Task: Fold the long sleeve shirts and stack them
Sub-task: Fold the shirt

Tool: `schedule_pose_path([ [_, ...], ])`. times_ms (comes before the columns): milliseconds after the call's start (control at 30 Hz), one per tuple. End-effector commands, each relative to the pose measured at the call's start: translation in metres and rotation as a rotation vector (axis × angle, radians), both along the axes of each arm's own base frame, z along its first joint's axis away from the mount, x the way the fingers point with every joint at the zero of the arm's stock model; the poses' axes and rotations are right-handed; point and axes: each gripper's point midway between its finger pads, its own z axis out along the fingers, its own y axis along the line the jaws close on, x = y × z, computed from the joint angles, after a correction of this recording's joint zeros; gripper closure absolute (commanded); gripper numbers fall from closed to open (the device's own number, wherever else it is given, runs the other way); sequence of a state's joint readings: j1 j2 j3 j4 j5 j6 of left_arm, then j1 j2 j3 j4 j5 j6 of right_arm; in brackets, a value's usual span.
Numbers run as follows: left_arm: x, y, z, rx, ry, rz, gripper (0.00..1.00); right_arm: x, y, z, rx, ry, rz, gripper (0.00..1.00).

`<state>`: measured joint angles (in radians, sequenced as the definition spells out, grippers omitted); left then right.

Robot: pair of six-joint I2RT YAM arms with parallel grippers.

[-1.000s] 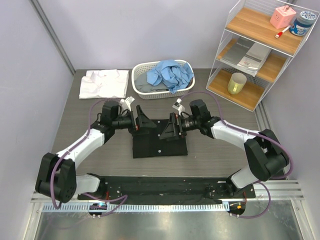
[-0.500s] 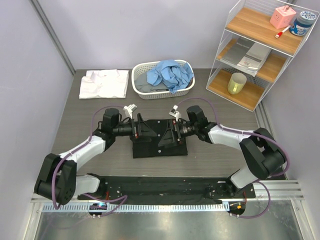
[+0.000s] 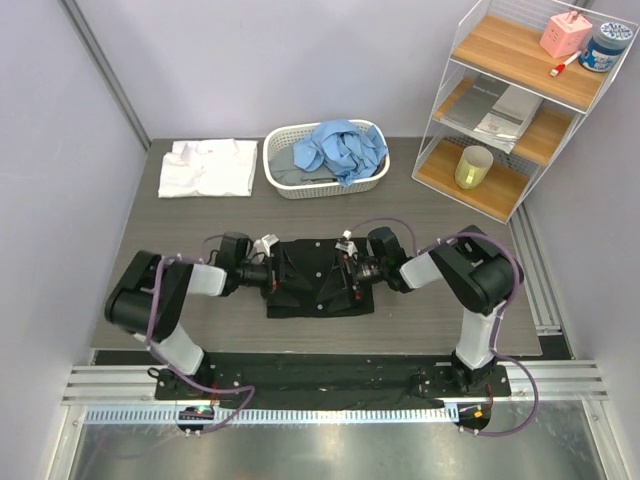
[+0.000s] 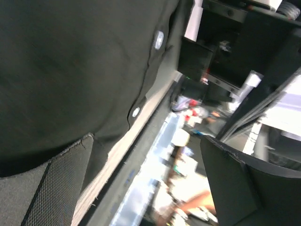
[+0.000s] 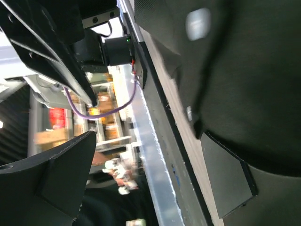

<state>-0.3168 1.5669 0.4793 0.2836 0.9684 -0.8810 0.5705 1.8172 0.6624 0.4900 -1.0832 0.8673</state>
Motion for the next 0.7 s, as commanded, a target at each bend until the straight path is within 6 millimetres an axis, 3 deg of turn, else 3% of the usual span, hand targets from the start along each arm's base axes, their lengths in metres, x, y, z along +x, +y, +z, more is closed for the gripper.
schedule_pose_path([
  [0,0.014,0.008,-0.037,0.033,0.048,-0.002,0.0,0.007,-0.012,-0.022,0.02,0.097,-0.049,0.0],
  [67,0.019,0.018,-0.048,0.058,0.084,0.018,0.0,0.011,-0.017,-0.032,0.015,0.13,-0.073,0.0],
  [133,0.022,0.023,-0.04,0.029,0.083,0.022,0.0,0.016,-0.019,-0.022,0.052,0.124,-0.085,0.01],
  [233,0.015,0.019,0.001,-0.043,0.006,-0.045,0.0,0.022,-0.017,0.015,0.109,0.068,-0.083,0.0],
  [267,0.011,0.019,0.015,-0.071,-0.006,-0.067,0.0,0.024,-0.015,0.046,0.16,-0.001,-0.074,0.0],
  [367,0.008,0.016,0.069,-0.126,-0.169,-0.117,0.0,0.037,-0.01,0.099,0.219,-0.163,-0.057,0.0],
  [400,0.008,0.016,0.077,-0.118,-0.193,-0.111,0.0,0.033,-0.013,0.1,0.149,-0.112,-0.052,0.01],
  [433,0.012,0.015,0.089,-0.114,-0.248,-0.106,0.0,0.041,-0.012,0.095,0.129,-0.267,-0.024,0.0],
  [467,0.021,0.012,0.098,-0.107,-0.29,-0.1,0.0,0.051,-0.008,0.106,0.129,-0.332,-0.007,0.0],
  [500,0.026,0.009,0.099,-0.101,-0.323,-0.112,0.0,0.053,-0.009,0.09,0.08,-0.288,0.003,0.0],
  [533,0.034,0.006,0.099,-0.091,-0.334,-0.109,0.0,0.061,-0.007,0.086,0.074,-0.319,0.008,0.01],
  [567,0.04,0.003,0.085,-0.082,-0.283,-0.113,0.0,0.071,-0.004,0.088,0.08,-0.325,0.004,0.0],
  [600,0.055,-0.001,0.092,-0.092,-0.317,-0.107,0.0,0.076,-0.002,0.085,0.081,-0.327,0.007,0.0],
  [633,0.068,-0.004,0.089,-0.095,-0.339,-0.095,0.0,0.084,0.0,0.071,0.066,-0.311,0.005,0.0],
  [667,0.079,-0.006,0.078,-0.096,-0.325,-0.087,0.0,0.095,0.0,0.071,0.067,-0.327,-0.004,0.01],
])
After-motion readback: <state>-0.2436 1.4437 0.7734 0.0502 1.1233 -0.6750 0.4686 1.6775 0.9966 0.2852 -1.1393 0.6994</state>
